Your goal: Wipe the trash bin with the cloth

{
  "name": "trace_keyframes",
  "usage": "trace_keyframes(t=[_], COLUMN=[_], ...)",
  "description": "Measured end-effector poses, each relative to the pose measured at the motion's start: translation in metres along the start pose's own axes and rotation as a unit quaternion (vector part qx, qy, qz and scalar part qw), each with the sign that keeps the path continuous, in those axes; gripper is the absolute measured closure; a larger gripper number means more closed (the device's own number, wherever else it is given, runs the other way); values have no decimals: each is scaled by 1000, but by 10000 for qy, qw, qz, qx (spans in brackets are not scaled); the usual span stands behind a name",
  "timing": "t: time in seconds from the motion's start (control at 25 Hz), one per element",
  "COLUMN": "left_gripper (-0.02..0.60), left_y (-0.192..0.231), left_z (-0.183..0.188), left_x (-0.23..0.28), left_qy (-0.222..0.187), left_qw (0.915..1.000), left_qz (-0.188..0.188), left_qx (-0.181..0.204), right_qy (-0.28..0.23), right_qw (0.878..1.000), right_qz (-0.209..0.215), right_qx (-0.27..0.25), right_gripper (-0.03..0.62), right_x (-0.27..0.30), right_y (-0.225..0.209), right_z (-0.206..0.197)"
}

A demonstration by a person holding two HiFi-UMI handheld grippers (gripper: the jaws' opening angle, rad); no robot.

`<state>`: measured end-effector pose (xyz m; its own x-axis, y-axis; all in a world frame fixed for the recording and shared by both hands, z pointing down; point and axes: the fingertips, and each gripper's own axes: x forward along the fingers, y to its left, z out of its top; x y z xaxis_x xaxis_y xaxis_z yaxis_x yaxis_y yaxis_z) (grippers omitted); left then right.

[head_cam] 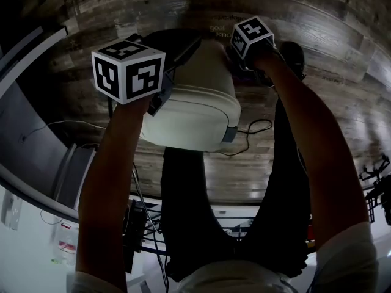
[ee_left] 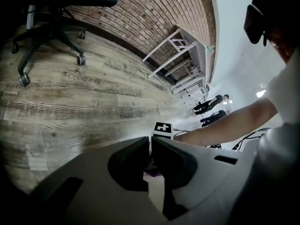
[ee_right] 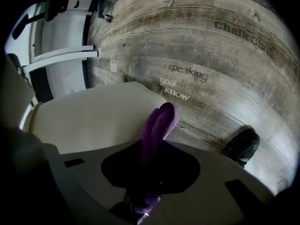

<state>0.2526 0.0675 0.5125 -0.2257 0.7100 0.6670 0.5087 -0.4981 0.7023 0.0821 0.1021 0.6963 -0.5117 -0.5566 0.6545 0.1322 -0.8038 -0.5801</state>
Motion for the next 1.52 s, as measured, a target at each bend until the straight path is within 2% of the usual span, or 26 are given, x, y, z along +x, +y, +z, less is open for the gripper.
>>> trace_keyframes(t=[0.28,0.56,0.92,1.04,1.28,1.4,1.52], left_gripper=[574,574,574,574,574,574,574], left_y=[-13,13,79,104,143,154,163], left_z=[10,2,-17,-30,-65,-78,-90], left_x=[12,-16,-80,-101,-128,-132,-134], left_qy=[27,-88,-469,-681,-827,-874,-879], left_qw=[9999,9999,9977,9951,9913,9900,9895], left_qz=[-87,104,341,369,494,463,473], left_qx=[72,31,-355,-618,-901,-1007,-1041], right_qy=[-114,-372,-413,-496,-430,-407,-480], right_qw=[9997,9990,9974,9968,9962,9964,9967], right_qz=[-153,-233,-286,-171,12,78,349], right_qx=[145,25,-509,-611,-763,-736,-547], right_gripper=[499,499,499,499,499,499,499], right_x=[-16,-21,-2,6,23,28,40], right_y=[-30,-20,40,68,119,139,158], right_z=[-12,19,95,126,170,185,198])
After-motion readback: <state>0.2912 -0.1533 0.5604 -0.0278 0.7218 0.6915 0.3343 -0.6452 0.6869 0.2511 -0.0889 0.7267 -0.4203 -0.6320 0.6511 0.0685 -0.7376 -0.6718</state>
